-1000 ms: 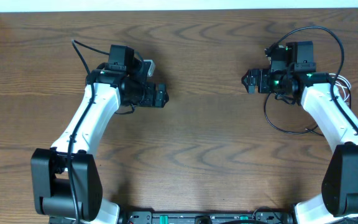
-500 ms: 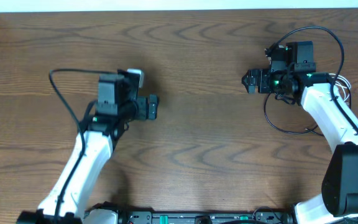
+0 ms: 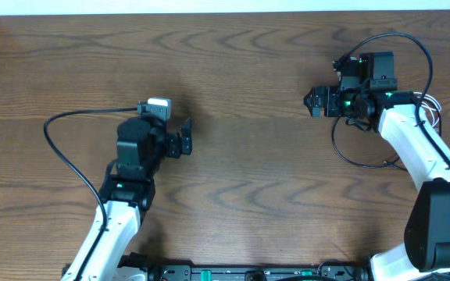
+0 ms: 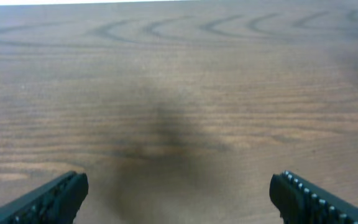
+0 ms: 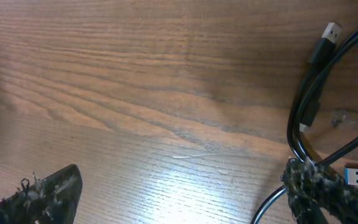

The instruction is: Untangle cables

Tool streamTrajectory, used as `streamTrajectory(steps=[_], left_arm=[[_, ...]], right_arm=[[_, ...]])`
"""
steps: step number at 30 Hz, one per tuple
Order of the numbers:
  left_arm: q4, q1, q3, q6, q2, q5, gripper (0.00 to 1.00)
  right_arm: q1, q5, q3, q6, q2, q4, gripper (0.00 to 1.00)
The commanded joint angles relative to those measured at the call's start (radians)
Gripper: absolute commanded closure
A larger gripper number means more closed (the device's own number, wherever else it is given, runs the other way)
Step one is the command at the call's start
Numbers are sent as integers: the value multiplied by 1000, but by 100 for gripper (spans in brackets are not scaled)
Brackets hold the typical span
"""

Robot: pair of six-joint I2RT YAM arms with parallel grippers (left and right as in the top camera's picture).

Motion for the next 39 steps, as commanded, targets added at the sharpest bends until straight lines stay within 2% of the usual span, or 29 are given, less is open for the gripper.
streamTrajectory(steps=[1, 12, 26, 30, 39], left_arm=[[68, 5, -70, 2, -16, -20, 2], [347, 5, -318, -55, -65, -23, 2], [370, 5, -484, -70, -210, -24, 2], [332, 5, -518, -69, -313, -50, 2], [42, 10, -520, -69, -600, -102, 2]], right_arm=[[4, 2, 6, -13, 0, 0, 1], [4, 2, 6, -13, 0, 0, 1], [4, 2, 6, -13, 0, 0, 1], [4, 2, 6, -13, 0, 0, 1], [4, 2, 6, -13, 0, 0, 1]])
